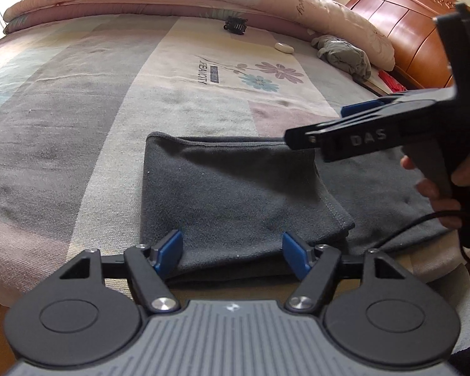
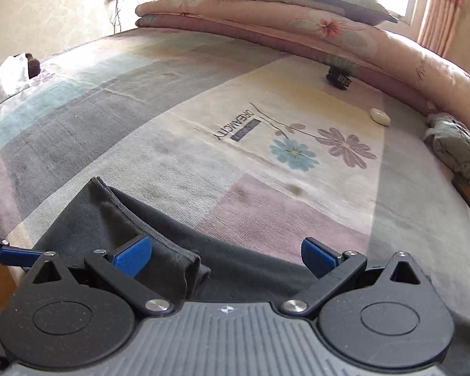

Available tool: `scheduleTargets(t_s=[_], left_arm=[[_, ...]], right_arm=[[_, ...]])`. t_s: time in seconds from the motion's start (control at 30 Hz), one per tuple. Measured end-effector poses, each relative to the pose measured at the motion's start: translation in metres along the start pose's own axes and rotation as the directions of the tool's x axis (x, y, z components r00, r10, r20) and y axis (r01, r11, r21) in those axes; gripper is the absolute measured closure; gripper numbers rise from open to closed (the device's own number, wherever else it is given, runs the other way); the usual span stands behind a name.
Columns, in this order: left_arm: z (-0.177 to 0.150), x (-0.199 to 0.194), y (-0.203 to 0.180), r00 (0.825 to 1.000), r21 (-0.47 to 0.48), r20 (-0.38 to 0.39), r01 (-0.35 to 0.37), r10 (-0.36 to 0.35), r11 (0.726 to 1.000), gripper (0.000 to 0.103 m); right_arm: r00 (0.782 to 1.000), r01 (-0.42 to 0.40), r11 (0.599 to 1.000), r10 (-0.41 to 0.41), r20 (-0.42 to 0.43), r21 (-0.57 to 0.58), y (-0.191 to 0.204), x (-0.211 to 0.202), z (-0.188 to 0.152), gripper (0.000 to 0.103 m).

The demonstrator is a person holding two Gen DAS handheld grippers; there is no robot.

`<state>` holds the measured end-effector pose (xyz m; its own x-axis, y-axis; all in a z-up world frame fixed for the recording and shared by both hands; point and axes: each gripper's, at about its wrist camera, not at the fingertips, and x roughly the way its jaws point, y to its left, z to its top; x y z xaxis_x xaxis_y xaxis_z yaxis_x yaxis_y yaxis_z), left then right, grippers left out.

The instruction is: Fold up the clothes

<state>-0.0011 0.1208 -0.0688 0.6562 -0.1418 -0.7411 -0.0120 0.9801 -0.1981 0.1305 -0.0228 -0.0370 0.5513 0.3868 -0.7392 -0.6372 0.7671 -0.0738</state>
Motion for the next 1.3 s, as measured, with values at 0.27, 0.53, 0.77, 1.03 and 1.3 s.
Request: scheduleTargets(t_s=[0.27,0.53,0.77,1.03,1.3], left_arm=[[-0.001,0.001,0.004,1.0,-0.009,-0.002,0.017,-0.017,1.0,0.032],[-0.001,0.001,0.0,1.0,-0.008,-0.002,-0.001,0.001,1.0,0.032],[0.004,-0.01,-0.008,1.0,0.023,0.014,-0.025,0.025,0.999,0.032],[0.045,0.001,-0.032,0.996,0.1,0.082,0.033,-0.042,0.994,0.032],[0.045,0.058,-0.075,0.981,0.143,0.015,0.19,-0.194,0.971,0.032]], right_arm=[[0.998,0.023,0.999,-0.022,-0.057,0.029,-0.009,0.025,-0.015,0.0],[0.999,-0.051,0.997,0.05,-0.018,-0.058,0.002,-0.028,-0.035,0.0],[0.997,-0.045,0.999,0.044,-0.06,-0.018,-0.005,-0.035,-0.073,0.0],[0.995,0.1,0.99,-0.1,-0.001,0.096,-0.061,-0.083,-0.11,0.0],[0.991,0.128,0.964,-0.118,-0.059,0.231,-0.099,-0.081,-0.158,0.0]])
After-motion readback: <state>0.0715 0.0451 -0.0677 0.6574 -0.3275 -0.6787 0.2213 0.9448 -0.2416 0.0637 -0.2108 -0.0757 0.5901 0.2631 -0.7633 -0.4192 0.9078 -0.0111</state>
